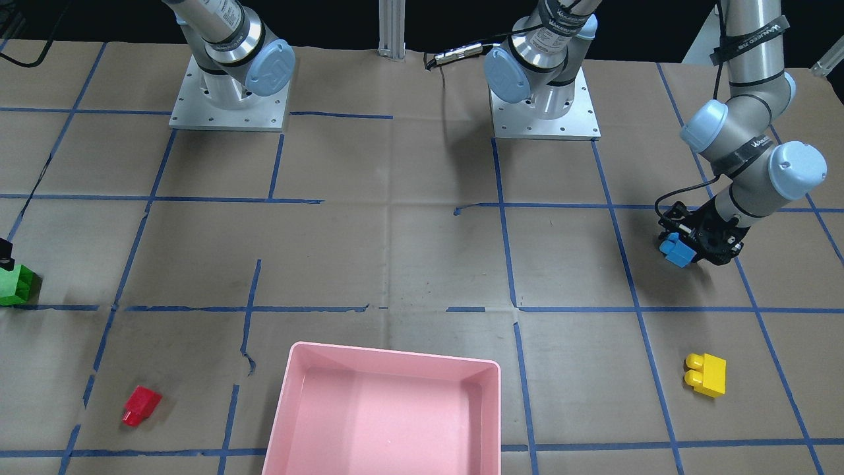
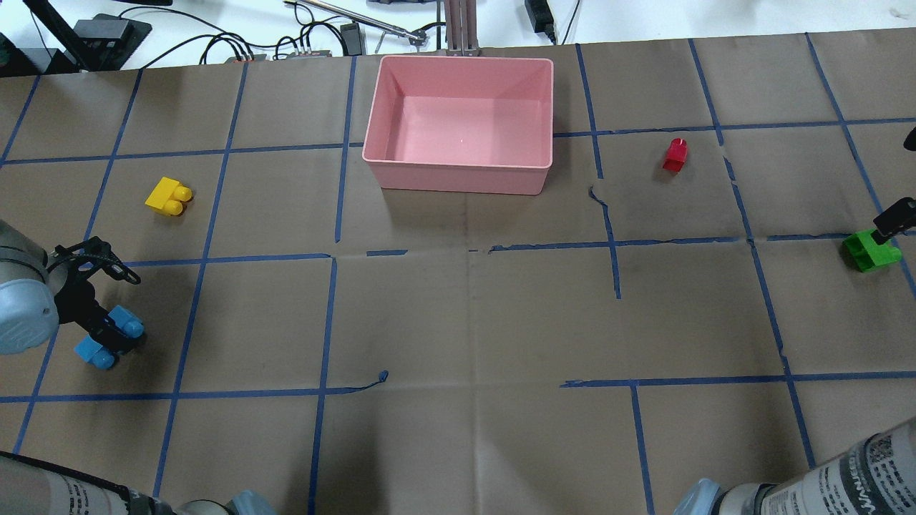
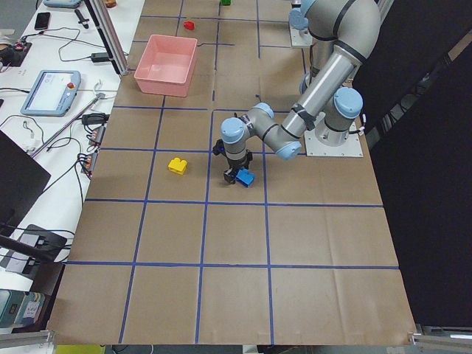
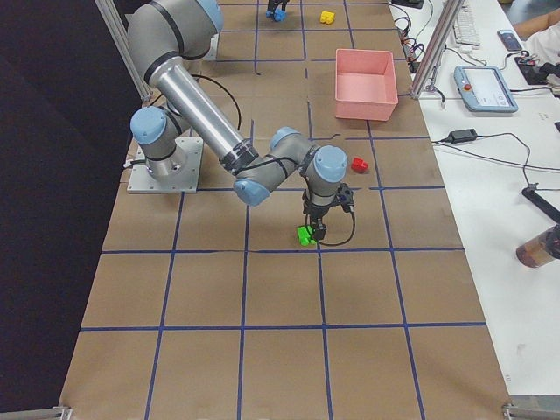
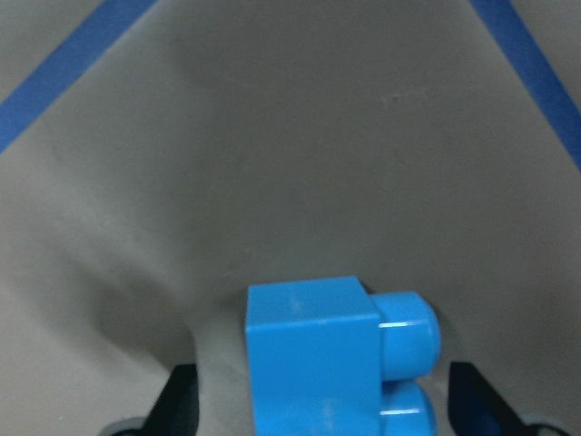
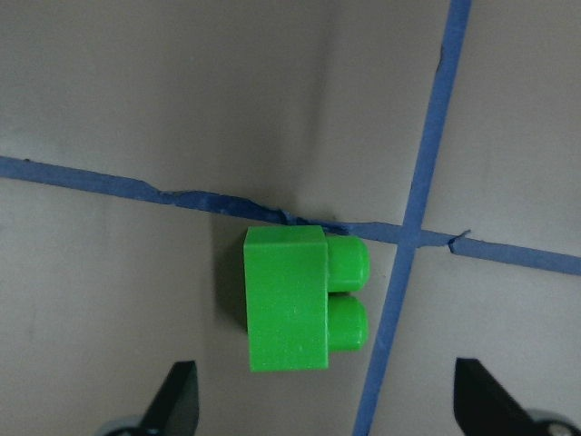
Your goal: Put all blocks into box
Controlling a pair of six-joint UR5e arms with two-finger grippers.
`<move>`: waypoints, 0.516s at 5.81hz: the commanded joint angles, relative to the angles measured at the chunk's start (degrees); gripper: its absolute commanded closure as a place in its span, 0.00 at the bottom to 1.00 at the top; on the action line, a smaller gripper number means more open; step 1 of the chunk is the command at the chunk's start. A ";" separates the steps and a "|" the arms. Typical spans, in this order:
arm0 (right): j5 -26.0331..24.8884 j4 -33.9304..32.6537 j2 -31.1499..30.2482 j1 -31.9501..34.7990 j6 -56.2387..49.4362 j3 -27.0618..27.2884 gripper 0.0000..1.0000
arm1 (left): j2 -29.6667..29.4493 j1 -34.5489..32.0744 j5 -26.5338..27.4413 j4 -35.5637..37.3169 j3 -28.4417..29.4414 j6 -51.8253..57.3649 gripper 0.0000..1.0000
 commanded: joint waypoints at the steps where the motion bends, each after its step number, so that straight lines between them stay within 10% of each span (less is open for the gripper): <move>1: 0.20 -2.86 2.87 0.00 1.10 1.38 0.00 | 0.79 -0.07 0.25 -0.02 0.14 -5.48 1.00; 3: 0.11 -3.03 3.59 0.00 1.72 1.38 0.00 | 3.93 -3.56 -0.62 -6.04 5.72 -11.64 1.00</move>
